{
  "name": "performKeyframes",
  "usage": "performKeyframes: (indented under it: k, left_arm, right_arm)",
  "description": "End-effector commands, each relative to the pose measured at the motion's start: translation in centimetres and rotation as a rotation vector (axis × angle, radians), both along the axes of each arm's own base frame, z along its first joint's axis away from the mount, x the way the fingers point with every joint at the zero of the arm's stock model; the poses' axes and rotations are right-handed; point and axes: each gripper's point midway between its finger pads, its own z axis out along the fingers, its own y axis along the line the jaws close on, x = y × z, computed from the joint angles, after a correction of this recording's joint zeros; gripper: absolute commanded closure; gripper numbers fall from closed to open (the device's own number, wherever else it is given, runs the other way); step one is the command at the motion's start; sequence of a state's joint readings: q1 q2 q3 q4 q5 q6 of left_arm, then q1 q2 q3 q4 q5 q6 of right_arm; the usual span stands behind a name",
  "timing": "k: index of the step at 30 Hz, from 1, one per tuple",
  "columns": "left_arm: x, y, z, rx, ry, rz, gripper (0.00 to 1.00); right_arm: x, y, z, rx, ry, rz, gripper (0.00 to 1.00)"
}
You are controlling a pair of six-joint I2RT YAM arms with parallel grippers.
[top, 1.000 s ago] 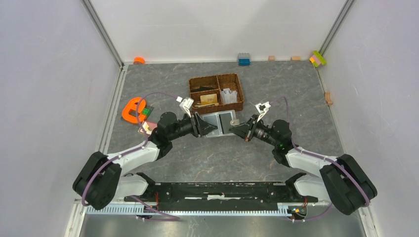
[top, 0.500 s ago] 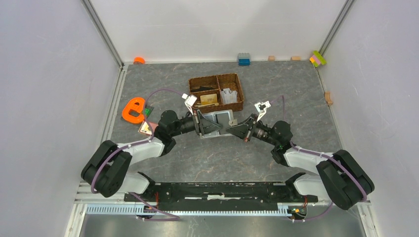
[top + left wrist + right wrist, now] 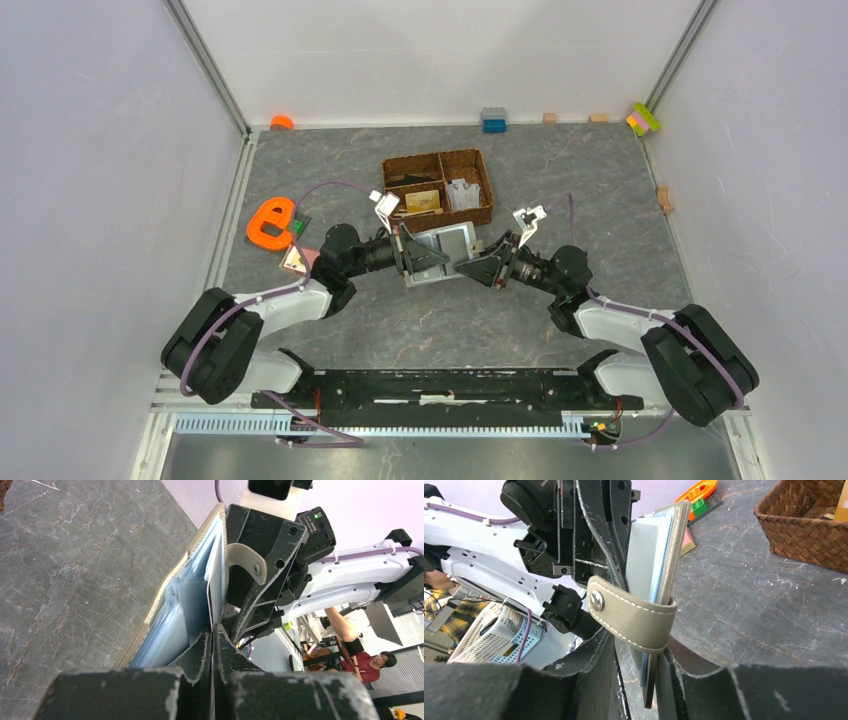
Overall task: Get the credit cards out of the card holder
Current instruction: Remove the credit card from the card holder.
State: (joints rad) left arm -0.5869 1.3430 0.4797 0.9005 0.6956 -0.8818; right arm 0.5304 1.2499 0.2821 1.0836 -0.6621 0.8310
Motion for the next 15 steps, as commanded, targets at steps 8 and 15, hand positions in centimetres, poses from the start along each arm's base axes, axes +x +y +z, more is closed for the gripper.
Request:
performKeyframes:
  k: [8,15]
  left_arm:
    - [0.3,-0.2,1.8,-0.017,-0.043,0.011,0.98]
    - [0.0,0.1,2.4,-0.030,-0.054,0.015,0.98]
  right_arm:
    - [0.3,-2.0,3.3,0.098,-0.091,-0.085,1.00]
    - [0.1,-2.7,3.7,0.143,-0.072,-0.093,0.91]
